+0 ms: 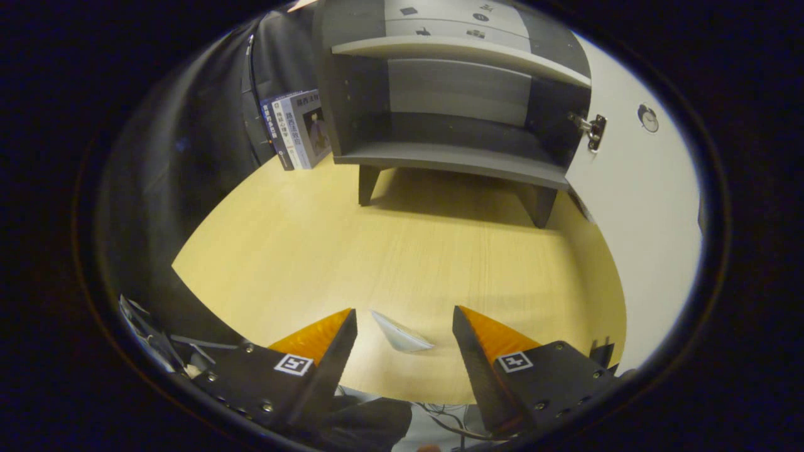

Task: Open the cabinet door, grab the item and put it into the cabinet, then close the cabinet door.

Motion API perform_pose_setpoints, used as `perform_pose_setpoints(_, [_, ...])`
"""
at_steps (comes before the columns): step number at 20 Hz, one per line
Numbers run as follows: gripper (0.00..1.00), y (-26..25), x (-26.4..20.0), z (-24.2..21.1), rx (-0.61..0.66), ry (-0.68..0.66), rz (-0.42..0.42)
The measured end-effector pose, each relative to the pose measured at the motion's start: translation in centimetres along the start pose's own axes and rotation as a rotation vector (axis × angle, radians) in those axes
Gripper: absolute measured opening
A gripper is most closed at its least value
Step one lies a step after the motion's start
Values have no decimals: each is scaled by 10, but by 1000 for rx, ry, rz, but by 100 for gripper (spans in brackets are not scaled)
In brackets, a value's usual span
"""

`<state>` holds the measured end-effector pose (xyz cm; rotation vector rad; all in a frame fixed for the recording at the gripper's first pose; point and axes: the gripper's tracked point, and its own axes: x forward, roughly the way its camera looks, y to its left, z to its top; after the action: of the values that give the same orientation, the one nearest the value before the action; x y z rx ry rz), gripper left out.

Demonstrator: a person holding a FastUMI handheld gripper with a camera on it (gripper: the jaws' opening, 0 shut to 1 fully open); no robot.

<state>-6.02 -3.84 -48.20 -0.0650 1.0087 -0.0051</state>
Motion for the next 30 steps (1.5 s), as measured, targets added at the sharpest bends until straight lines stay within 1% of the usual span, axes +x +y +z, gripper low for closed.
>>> perform_pose_setpoints(5, [91,2,20,-15,-7,30,7])
perform_pose_setpoints(7, [91,0,25,-18,-22,38,-4])
perform_pose_setpoints(9, [77,4,33,-25,-26,59,16])
perform_pose_setpoints(10, [72,4,40,-27,-32,60,16])
perform_pose_setpoints(11, [59,2,40,-25,-29,51,18])
perform_pose_setpoints(12, [45,3,38,-28,-33,72,28])
perform_pose_setpoints(13, [46,5,36,-31,-34,77,30])
perform_pose_setpoints(14, [33,1,38,-29,-34,70,7])
perform_pose_setpoints(16, [33,-2,32,-29,-62,74,-13])
perform_pose_setpoints(17, [27,-5,28,-27,-70,74,-27])
perform_pose_setpoints(18, [22,-4,24,-26,-68,66,-17])
perform_pose_setpoints(20, [21,-1,13,-12,-60,45,-3])
perform_pose_setpoints(22, [22,-2,-3,12,-54,1,3])
perform_pose_setpoints(25, [22,-7,-30,58,-27,-67,4])
perform_pose_setpoints(30, [21,-22,-77,146,-1,-179,-18])
